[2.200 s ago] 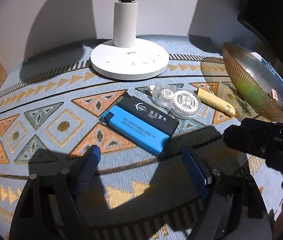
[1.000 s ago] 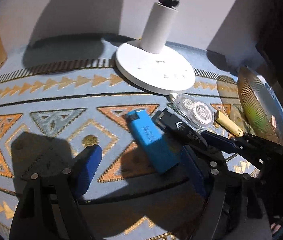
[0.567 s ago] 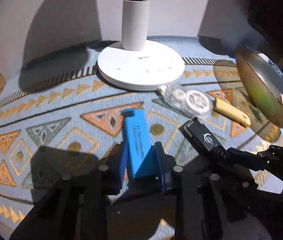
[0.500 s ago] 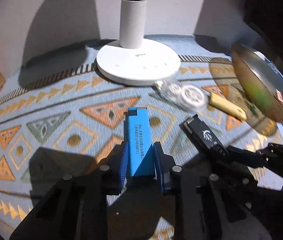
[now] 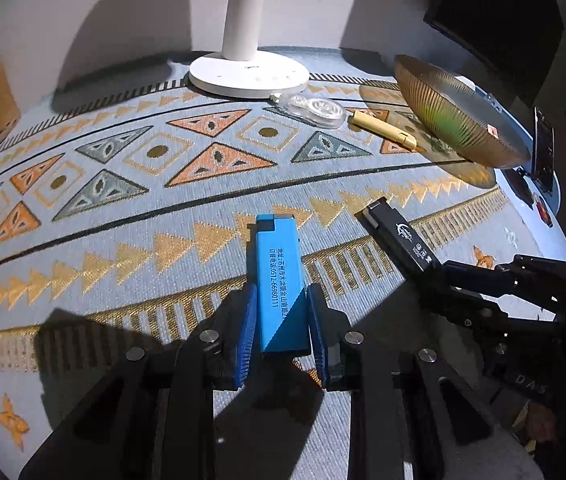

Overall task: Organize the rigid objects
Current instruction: 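Grasp the blue lighter with left gripper while right gripper grasps the black USB stick, then carry lighter and USB stick over the amber bowl and open both grippers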

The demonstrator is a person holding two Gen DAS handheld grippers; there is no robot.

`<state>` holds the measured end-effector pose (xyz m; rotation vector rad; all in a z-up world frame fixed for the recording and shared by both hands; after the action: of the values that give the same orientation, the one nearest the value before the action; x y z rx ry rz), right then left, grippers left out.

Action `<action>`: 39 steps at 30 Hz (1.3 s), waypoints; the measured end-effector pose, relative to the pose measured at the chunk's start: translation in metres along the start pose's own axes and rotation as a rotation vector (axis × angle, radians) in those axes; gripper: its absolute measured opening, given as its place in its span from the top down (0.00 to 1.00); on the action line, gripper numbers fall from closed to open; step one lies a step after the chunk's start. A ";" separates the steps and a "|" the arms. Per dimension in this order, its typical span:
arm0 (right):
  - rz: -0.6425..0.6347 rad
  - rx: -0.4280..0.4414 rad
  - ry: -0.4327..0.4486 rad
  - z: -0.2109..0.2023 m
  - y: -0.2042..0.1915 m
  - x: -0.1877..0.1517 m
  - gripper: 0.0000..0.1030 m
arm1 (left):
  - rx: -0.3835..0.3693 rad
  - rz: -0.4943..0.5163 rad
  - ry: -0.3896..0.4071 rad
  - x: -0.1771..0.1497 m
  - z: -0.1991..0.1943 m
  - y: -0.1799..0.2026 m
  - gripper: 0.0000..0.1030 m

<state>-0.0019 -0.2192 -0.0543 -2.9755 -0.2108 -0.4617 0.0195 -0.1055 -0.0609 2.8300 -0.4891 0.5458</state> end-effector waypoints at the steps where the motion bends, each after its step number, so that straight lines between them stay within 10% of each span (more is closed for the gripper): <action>1: 0.009 0.004 -0.002 0.000 0.001 0.001 0.73 | 0.000 -0.006 -0.002 0.001 0.000 0.000 0.77; 8: -0.005 -0.112 0.011 0.013 -0.002 0.026 0.66 | 0.062 0.020 0.002 0.012 0.007 0.005 0.67; 15: -0.063 -0.159 0.041 0.015 -0.016 0.026 0.77 | 0.084 0.056 0.017 0.012 0.007 0.010 0.80; 25: 0.049 0.063 0.098 -0.019 -0.015 0.020 0.77 | 0.028 0.049 0.096 0.029 -0.029 0.028 0.80; 39: 0.388 -0.182 0.360 -0.161 0.191 0.061 0.77 | -0.102 0.225 0.288 0.168 -0.077 0.156 0.80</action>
<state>0.0381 -0.4232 0.0980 -2.9215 0.4559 -0.9853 0.0854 -0.2755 0.0983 2.5571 -0.7568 0.9259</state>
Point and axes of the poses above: each gripper's, at about its wrist camera, not at the fingertips, and z roughly the way its jaws point, y to its right, x to its top, the point moved 10 cm from there along z, roughly the way its jaws point, and after that the axes turned 10 degrees about -y, right-handed, at the moved point
